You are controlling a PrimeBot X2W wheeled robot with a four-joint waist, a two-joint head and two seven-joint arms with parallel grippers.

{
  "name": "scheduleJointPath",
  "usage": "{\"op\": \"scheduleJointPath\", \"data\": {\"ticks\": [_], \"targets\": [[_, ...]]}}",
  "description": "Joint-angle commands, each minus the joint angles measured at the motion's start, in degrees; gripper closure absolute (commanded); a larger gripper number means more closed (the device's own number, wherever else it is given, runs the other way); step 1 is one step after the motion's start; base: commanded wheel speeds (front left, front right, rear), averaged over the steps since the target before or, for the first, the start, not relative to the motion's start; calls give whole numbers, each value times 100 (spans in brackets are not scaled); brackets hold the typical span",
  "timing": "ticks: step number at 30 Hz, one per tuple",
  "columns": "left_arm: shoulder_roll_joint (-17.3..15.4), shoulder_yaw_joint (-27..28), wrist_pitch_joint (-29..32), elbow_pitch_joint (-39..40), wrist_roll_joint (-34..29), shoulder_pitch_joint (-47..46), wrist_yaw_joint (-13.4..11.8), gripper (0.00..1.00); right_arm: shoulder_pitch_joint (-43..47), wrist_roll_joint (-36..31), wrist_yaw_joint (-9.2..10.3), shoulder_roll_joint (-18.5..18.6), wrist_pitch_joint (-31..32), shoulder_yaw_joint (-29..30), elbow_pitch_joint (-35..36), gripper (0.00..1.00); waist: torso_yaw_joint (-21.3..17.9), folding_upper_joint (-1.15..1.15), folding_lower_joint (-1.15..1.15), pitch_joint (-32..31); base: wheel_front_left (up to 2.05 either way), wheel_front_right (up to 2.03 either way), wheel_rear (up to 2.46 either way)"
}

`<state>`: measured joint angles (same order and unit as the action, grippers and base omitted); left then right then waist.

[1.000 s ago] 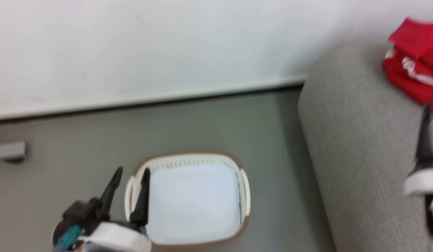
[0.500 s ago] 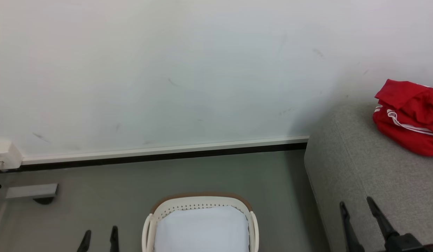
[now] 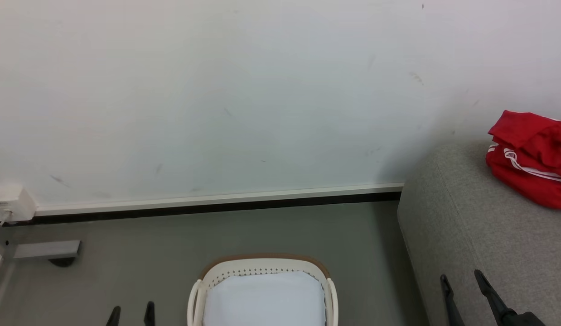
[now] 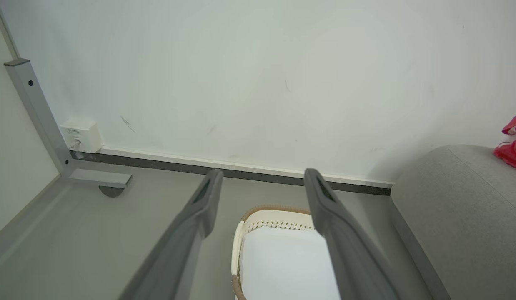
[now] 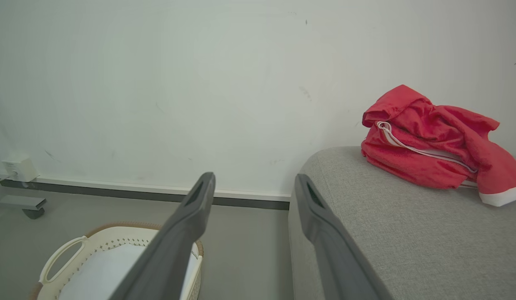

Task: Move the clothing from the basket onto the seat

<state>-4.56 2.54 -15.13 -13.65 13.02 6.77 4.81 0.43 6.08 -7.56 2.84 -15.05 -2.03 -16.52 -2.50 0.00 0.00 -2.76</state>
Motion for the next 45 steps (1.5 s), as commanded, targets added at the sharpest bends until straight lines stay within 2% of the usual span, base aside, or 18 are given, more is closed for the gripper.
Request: {"op": "scheduleJointPath", "data": {"ticks": [1,12,33,34,39,45], "targets": [[10,48,-2,-4,-108,-19,45,0,39,11,15,10,-17,-1,-19,0,-12,0,0,7,0,0,0],[116,167,-2,-68,-212,-116,219,0,-15,24,15,11,-18,-37,-62,0,-137,0,0,48,0,0,0],[123,101,-2,-131,-294,-192,270,0,-33,59,15,10,-18,-18,-74,0,-256,0,0,108,0,0,0],[91,60,-2,-126,-317,-196,270,100,-28,63,15,10,-18,-17,-79,100,-256,0,0,109,0,0,0],[220,23,6,-330,-226,-78,256,100,80,50,0,-27,38,-49,-258,100,-258,0,-1,110,0,0,0],[215,76,181,-335,338,-191,257,100,24,654,1,-24,185,14,-221,100,-238,0,-1,117,0,0,0]]}}
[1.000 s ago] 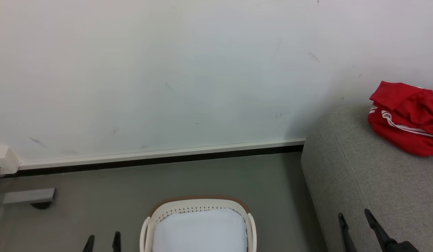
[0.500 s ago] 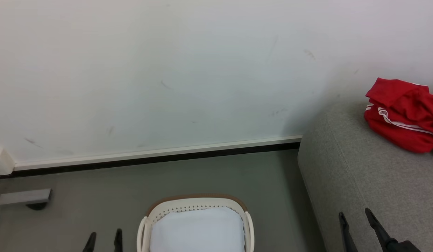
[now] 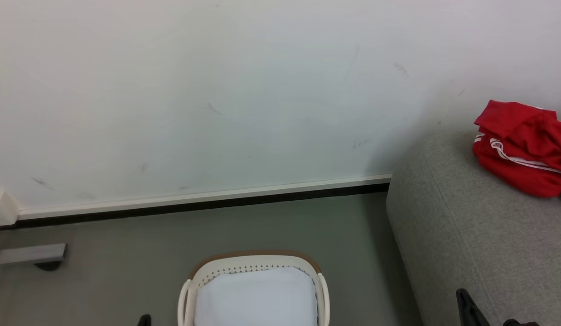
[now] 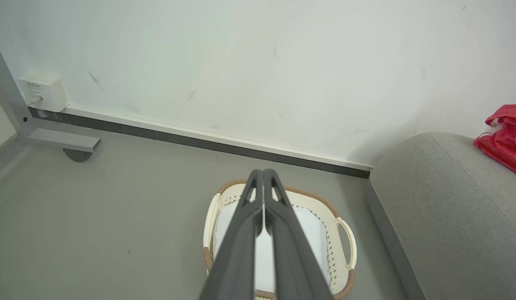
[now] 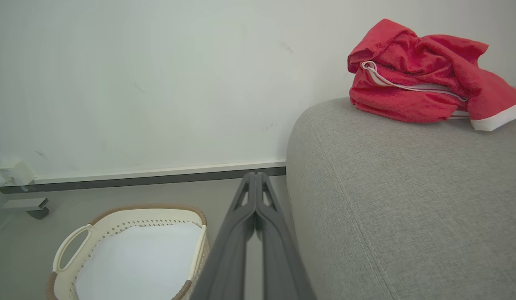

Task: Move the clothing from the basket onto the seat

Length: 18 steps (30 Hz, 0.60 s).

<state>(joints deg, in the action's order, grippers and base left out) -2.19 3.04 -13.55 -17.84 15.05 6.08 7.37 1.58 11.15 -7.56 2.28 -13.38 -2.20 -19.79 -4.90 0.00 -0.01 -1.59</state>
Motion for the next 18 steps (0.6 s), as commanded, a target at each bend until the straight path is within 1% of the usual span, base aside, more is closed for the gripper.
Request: {"op": "scheduleJointPath", "data": {"ticks": [1,18], "targets": [[-23,31,52,90,247,-138,1,100,-102,265,1,33,46,44,114,100,6,0,0,2,0,0,0],[-37,93,480,179,1943,-383,4,100,-270,2042,3,44,486,235,229,100,75,0,0,27,0,0,0]]}}
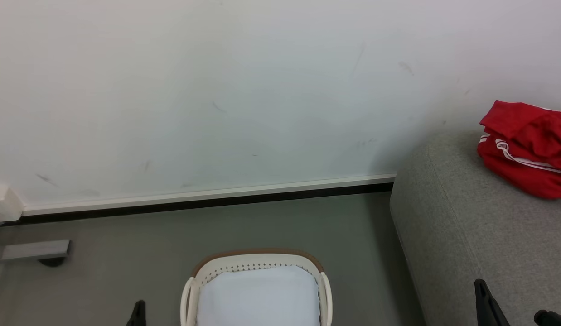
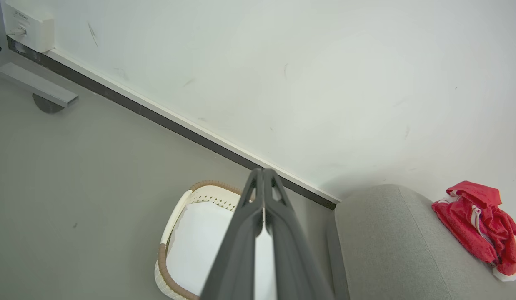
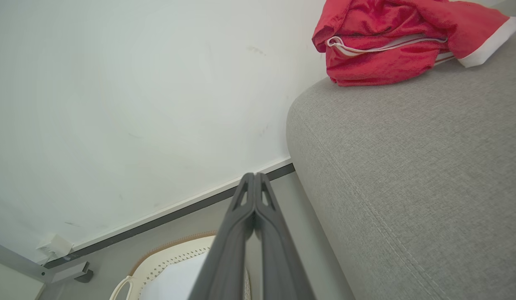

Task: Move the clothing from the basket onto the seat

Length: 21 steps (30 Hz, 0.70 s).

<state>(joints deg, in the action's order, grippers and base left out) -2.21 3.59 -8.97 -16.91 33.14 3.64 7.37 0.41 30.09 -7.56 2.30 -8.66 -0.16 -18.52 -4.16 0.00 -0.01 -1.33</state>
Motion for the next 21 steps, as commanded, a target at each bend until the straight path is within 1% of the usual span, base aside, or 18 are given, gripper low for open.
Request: {"op": "scheduleJointPath", "data": {"ticks": [1,21], "targets": [[-36,42,45,90,222,-153,4,100,-160,240,3,43,39,40,108,100,5,0,0,2,0,0,0],[-51,112,469,155,1827,-401,8,100,-323,1920,5,55,459,220,213,100,86,0,1,31,0,0,0]]}}
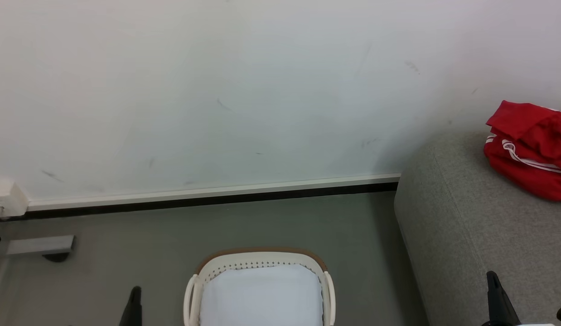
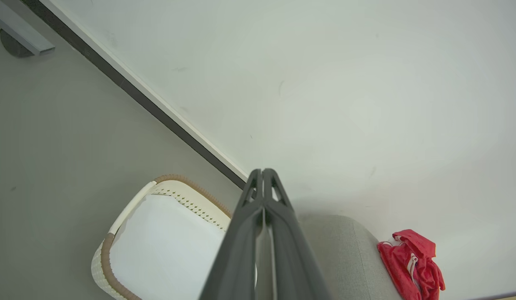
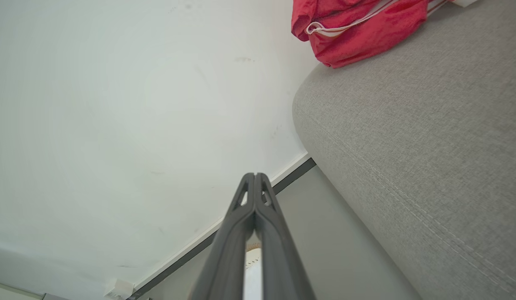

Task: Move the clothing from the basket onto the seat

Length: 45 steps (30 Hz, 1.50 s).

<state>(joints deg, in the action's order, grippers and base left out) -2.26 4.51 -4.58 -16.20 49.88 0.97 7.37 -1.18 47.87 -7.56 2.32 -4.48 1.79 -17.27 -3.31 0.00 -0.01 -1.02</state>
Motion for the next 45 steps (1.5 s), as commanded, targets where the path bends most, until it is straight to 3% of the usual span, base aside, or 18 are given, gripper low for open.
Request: {"op": "scheduleJointPath", "data": {"ticks": [1,45], "targets": [[-47,24,50,87,218,-145,8,100,-170,214,5,53,54,33,92,100,6,0,0,2,0,0,0],[-70,150,721,174,2730,-528,15,100,-388,2853,10,72,717,324,248,100,180,0,1,65,0,0,0]]}}
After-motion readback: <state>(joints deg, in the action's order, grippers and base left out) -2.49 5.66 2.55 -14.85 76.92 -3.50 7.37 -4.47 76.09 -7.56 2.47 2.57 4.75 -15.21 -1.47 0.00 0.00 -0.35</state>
